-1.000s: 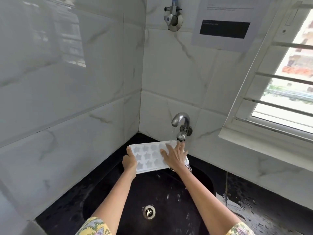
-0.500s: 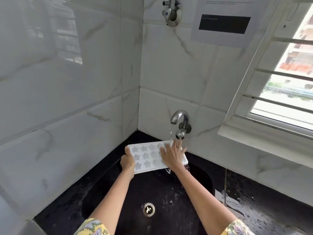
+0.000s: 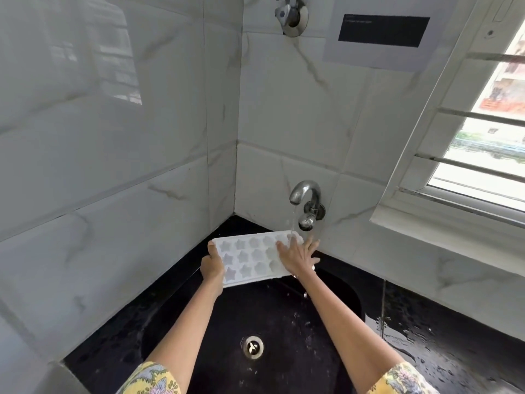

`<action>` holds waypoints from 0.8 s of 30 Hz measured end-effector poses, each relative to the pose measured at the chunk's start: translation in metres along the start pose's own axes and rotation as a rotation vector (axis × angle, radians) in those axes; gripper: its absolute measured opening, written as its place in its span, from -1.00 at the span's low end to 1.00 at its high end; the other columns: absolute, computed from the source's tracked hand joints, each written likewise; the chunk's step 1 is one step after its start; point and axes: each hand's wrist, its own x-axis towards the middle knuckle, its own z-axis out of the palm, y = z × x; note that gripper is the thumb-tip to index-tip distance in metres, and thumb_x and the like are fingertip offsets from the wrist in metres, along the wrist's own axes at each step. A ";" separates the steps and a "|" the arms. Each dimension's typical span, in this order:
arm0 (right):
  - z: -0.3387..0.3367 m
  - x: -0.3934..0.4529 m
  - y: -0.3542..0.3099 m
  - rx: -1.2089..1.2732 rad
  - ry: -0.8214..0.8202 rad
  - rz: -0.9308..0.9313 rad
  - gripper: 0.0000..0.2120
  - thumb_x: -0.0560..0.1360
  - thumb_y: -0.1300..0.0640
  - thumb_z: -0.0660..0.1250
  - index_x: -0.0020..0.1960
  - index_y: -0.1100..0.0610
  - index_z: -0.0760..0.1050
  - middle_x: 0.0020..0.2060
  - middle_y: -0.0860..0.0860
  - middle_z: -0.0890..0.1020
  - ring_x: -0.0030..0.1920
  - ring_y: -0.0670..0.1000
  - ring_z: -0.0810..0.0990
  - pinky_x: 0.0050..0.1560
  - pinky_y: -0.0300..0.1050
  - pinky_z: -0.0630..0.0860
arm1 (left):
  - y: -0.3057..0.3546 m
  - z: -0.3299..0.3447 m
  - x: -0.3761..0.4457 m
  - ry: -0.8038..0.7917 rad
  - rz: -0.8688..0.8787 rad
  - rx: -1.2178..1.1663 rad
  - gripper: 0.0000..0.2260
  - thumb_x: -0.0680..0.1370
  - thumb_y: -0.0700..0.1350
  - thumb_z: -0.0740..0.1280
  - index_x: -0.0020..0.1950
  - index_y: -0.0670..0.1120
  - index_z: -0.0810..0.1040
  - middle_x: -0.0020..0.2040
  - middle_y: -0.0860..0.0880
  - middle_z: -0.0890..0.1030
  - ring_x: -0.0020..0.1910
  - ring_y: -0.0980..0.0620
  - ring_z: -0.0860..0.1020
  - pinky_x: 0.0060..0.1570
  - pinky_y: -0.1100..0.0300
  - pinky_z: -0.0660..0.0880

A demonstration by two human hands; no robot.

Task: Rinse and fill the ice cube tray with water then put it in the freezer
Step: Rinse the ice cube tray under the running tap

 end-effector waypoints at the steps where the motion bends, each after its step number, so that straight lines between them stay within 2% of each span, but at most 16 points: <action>1: -0.002 0.001 0.004 0.033 -0.023 -0.051 -0.50 0.54 -0.17 0.09 0.41 0.00 0.22 0.47 0.25 0.00 0.48 0.25 -0.21 0.34 0.34 0.07 | -0.001 -0.002 0.002 0.008 -0.004 -0.007 -0.44 0.65 0.13 -0.01 0.38 -0.31 0.36 0.33 -0.23 0.45 0.30 -0.21 0.44 0.18 0.05 0.39; 3: -0.003 0.003 0.011 -0.033 -0.021 -0.136 -0.50 0.52 -0.19 0.12 0.40 -0.02 0.24 0.45 0.23 0.08 0.48 0.23 -0.13 0.32 0.27 0.15 | -0.005 -0.007 0.006 0.006 -0.018 -0.021 -0.43 0.64 0.14 0.00 0.39 -0.30 0.35 0.34 -0.23 0.45 0.30 -0.21 0.45 0.24 0.01 0.39; 5: 0.002 0.004 0.015 -0.091 -0.022 -0.134 -0.51 0.51 -0.19 0.12 0.38 -0.02 0.24 0.43 0.21 0.10 0.47 0.20 -0.07 0.29 0.28 0.17 | -0.008 -0.009 0.008 0.002 -0.020 -0.027 -0.42 0.64 0.15 0.01 0.39 -0.30 0.35 0.34 -0.22 0.45 0.30 -0.21 0.45 0.26 -0.01 0.40; 7: 0.009 0.002 0.012 0.040 -0.050 -0.108 -0.55 0.52 -0.12 0.12 0.37 -0.03 0.23 0.40 0.19 0.16 0.44 0.18 0.00 0.29 0.29 0.15 | -0.008 -0.009 0.008 0.020 -0.012 -0.028 -0.43 0.64 0.15 0.01 0.37 -0.31 0.37 0.32 -0.23 0.47 0.28 -0.21 0.46 0.23 -0.01 0.41; 9: 0.014 -0.001 0.014 0.118 -0.022 -0.179 -0.57 0.52 -0.08 0.15 0.36 -0.04 0.23 0.37 0.13 0.22 0.43 0.16 0.06 0.31 0.28 0.14 | -0.006 -0.009 0.010 0.057 0.029 -0.006 -0.43 0.64 0.16 0.01 0.31 -0.31 0.43 0.25 -0.23 0.51 0.22 -0.22 0.50 0.16 0.01 0.44; 11: 0.020 -0.006 0.025 0.084 0.069 -0.262 -0.57 0.53 -0.05 0.17 0.37 0.02 0.23 0.36 0.09 0.29 0.42 0.14 0.13 0.33 0.25 0.17 | 0.002 -0.008 0.010 0.090 0.104 0.086 -0.44 0.62 0.20 0.03 0.12 -0.28 0.52 0.07 -0.20 0.55 0.05 -0.21 0.54 -0.02 0.06 0.45; 13: 0.026 -0.013 0.040 0.095 0.132 -0.222 -0.59 0.54 0.00 0.18 0.35 0.09 0.26 0.31 0.08 0.36 0.38 0.14 0.22 0.30 0.18 0.23 | 0.008 -0.006 0.009 0.067 0.210 0.283 -0.42 0.54 0.30 0.11 -0.16 -0.23 0.52 -0.11 -0.19 0.59 -0.15 -0.14 0.55 -0.18 0.10 0.43; 14: 0.030 -0.016 0.048 0.099 0.137 -0.175 -0.61 0.54 0.02 0.19 0.33 0.10 0.28 0.29 0.08 0.39 0.36 0.13 0.26 0.27 0.15 0.27 | 0.010 -0.005 0.004 0.050 0.278 0.421 -0.43 0.50 0.32 0.16 -0.24 -0.21 0.50 -0.18 -0.16 0.60 -0.19 -0.12 0.56 -0.21 0.11 0.43; 15: 0.034 -0.018 0.057 0.085 0.121 -0.132 -0.64 0.54 0.04 0.20 0.31 0.10 0.30 0.27 0.07 0.41 0.34 0.13 0.29 0.25 0.14 0.29 | 0.010 -0.003 -0.001 0.051 0.368 0.596 -0.46 0.49 0.31 0.22 -0.23 -0.19 0.52 -0.20 -0.14 0.61 -0.19 -0.12 0.59 -0.22 0.12 0.43; 17: 0.041 -0.020 0.073 0.011 0.033 -0.080 -0.73 0.54 0.09 0.20 0.23 0.08 0.38 0.22 0.06 0.46 0.29 0.12 0.35 0.21 0.11 0.34 | 0.004 0.004 -0.008 0.062 0.571 1.020 -0.60 0.51 0.19 0.31 -0.07 -0.17 0.56 -0.10 -0.10 0.64 -0.08 -0.09 0.63 -0.22 0.13 0.45; 19: 0.043 -0.022 0.080 -0.017 -0.067 -0.068 -0.84 0.51 0.18 0.19 0.04 0.09 0.51 0.11 0.07 0.55 0.18 0.13 0.47 0.15 0.06 0.44 | -0.005 0.011 -0.016 0.034 0.751 1.298 -0.75 0.56 0.02 0.31 0.06 -0.16 0.53 -0.05 -0.06 0.65 -0.06 -0.01 0.65 -0.25 0.21 0.42; 20: 0.042 -0.023 0.080 0.002 -0.098 -0.080 -0.83 0.49 0.23 0.18 -0.06 0.13 0.55 0.05 0.09 0.59 0.10 0.13 0.53 0.09 0.04 0.49 | -0.009 0.014 -0.020 -0.018 0.782 1.359 -0.81 0.53 -0.05 0.37 0.01 -0.16 0.55 -0.12 -0.05 0.66 -0.15 0.03 0.67 -0.33 0.24 0.38; 21: 0.042 -0.022 0.077 0.029 -0.112 -0.098 -0.80 0.47 0.28 0.17 -0.10 0.17 0.57 0.00 0.10 0.63 0.04 0.13 0.57 0.04 0.02 0.52 | -0.012 0.015 -0.024 -0.092 0.777 1.402 -0.80 0.40 -0.07 0.51 -0.14 -0.15 0.58 -0.28 -0.04 0.65 -0.33 0.07 0.65 -0.45 0.26 0.31; 23: 0.037 -0.018 0.068 0.088 -0.095 -0.129 -0.77 0.45 0.33 0.16 -0.09 0.26 0.60 -0.05 0.14 0.67 0.00 0.15 0.60 0.00 -0.03 0.51 | -0.018 0.019 -0.019 -0.125 0.766 1.384 -0.63 0.03 -0.06 0.70 -0.47 -0.08 0.52 -0.60 0.02 0.49 -0.68 0.12 0.48 -0.62 0.36 0.14; 24: 0.034 -0.014 0.059 0.122 -0.084 -0.139 -0.76 0.46 0.34 0.16 -0.08 0.29 0.61 -0.06 0.17 0.67 -0.01 0.17 0.61 0.00 -0.03 0.50 | -0.016 0.020 -0.014 -0.116 0.778 1.330 -0.61 -0.01 -0.06 0.70 -0.52 -0.08 0.50 -0.64 0.02 0.46 -0.72 0.11 0.45 -0.65 0.38 0.15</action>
